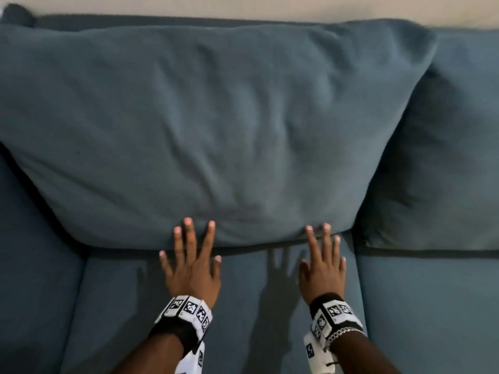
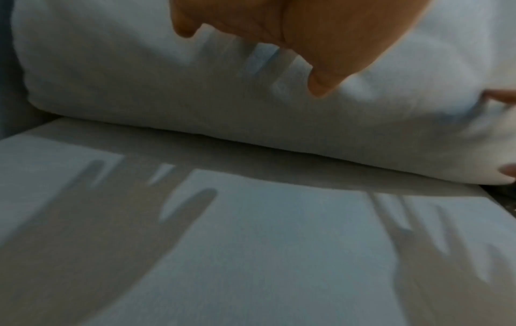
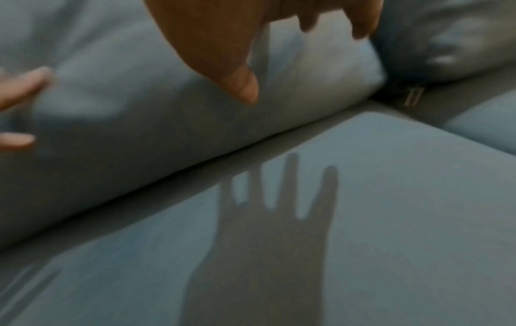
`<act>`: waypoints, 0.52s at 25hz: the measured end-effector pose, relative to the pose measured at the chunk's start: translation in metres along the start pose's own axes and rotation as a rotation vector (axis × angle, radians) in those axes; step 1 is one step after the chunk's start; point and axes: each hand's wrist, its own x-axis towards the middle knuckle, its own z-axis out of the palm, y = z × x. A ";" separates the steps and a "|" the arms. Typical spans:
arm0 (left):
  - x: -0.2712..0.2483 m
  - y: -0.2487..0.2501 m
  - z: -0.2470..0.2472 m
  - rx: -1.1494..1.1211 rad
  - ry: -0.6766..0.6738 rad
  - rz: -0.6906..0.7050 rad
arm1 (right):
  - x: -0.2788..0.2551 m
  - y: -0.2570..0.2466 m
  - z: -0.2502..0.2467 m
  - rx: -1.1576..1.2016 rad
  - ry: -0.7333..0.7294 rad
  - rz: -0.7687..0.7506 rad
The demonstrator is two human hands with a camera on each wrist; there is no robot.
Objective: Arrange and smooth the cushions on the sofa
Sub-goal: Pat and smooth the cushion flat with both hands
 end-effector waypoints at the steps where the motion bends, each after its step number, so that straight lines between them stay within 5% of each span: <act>1: 0.003 -0.005 0.001 -0.019 -0.010 -0.039 | 0.003 0.011 -0.001 0.098 -0.020 0.055; 7: -0.038 0.151 -0.094 -0.096 0.035 0.142 | -0.018 0.077 -0.154 0.166 0.038 -0.102; 13: -0.075 0.287 -0.186 -0.217 0.129 0.196 | 0.031 0.115 -0.305 0.064 0.146 -0.287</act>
